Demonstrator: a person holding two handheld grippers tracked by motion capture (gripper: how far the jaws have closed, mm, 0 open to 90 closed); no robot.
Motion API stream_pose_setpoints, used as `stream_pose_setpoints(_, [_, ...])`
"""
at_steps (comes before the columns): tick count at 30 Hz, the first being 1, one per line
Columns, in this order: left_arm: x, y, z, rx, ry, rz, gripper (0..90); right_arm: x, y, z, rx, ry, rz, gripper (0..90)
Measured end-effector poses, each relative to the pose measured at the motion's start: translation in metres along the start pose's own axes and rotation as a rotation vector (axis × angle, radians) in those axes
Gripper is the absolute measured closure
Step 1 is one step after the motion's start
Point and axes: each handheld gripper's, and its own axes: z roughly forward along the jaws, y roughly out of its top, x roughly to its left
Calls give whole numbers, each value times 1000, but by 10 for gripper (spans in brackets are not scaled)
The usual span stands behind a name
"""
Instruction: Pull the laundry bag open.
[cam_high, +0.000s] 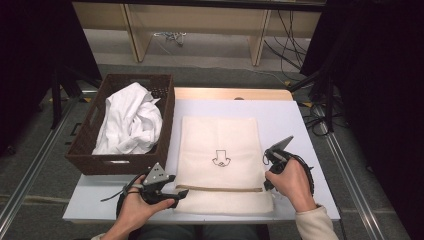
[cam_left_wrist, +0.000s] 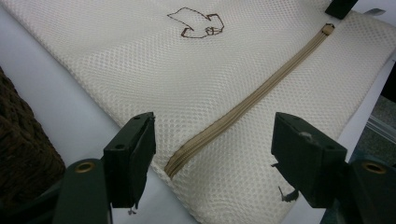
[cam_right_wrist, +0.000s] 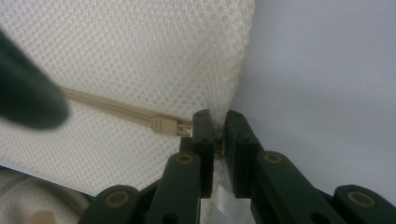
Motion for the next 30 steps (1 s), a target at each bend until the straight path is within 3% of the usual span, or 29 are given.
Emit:
stream_pose_setpoints(1, [0, 0, 0, -2, -1, -3, 303, 0, 0, -2, 15, -6, 11, 844])
stream_pose_setpoints(3, [-1, 0, 0, -9, -8, -7, 301, 0, 0, -3, -4, 0, -8, 844])
stream_pose_setpoints(5, [-3, 0, 1, -12, -20, -35, 300, -8, 0, -2, -62, -11, -132, 844])
stream_pose_setpoints(6, [-3, 0, 1, -16, -12, -20, 299, -2, 0, -5, -36, -5, -51, 844])
stream_pose_setpoints(7, [-1, 1, 1, -8, -4, 11, 298, -2, 0, -6, -45, -2, -54, 844])
stream_pose_setpoints(8, [-3, 1, 2, -26, -15, -6, 298, -2, 0, -7, -43, -5, -61, 844])
stream_pose_setpoints(9, [-4, 1, 2, -13, -17, -15, 297, -2, 0, -8, -47, -7, -72, 845])
stream_pose_setpoints(12, [-7, 2, 3, -30, -22, -18, 296, -1, -1, -9, -76, -2, -57, 844])
stream_pose_setpoints(13, [-6, 3, 3, -31, -31, -10, 295, 3, -1, -14, -23, -3, -1, 845])
stream_pose_setpoints(14, [-6, 3, 3, -33, -35, 9, 294, 0, -1, -12, -52, -11, -46, 845])
stream_pose_setpoints(15, [-6, 4, 3, -33, -31, 12, 293, -1, -1, -13, -58, -2, -62, 845])
stream_pose_setpoints(16, [-8, 4, 3, -37, -29, -11, 292, 3, -2, -16, -28, 1, -13, 845])
stream_pose_setpoints(18, [-7, 5, 3, -35, -50, 13, 291, 4, -2, -17, -29, 3, -3, 845])
stream_pose_setpoints(19, [-9, 5, 4, -53, -50, -6, 290, 5, -2, -18, -33, 3, 11, 845])
stream_pose_setpoints(20, [-9, 6, 3, -46, -49, 2, 290, -1, -2, -16, -87, -9, -96, 845])
stream_pose_setpoints(21, [-8, 6, 4, -46, -62, 12, 290, 4, -3, -17, -87, -4, -24, 845])
stream_pose_setpoints(23, [-10, 8, 5, -61, -62, 14, 292, 1, -2, -19, -80, -7, -78, 845])
stream_pose_setpoints(25, [-9, 9, 5, -60, -79, 34, 300, 3, -2, -19, -77, -5, -63, 845])
stream_pose_setpoints(26, [-11, 10, 5, -58, -77, 14, 302, 6, -2, -22, -50, 0, -17, 845])
stream_pose_setpoints(27, [-11, 11, 6, -63, -82, 23, 303, 2, -2, -20, -86, -1, -74, 845])
stream_pose_setpoints(28, [-10, 12, 6, -58, -92, 49, 305, 2, -2, -21, -81, -6, -79, 845])
stream_pose_setpoints(30, [-12, 14, 8, -66, -94, 24, 305, 3, -2, -22, -87, -8, -70, 845])
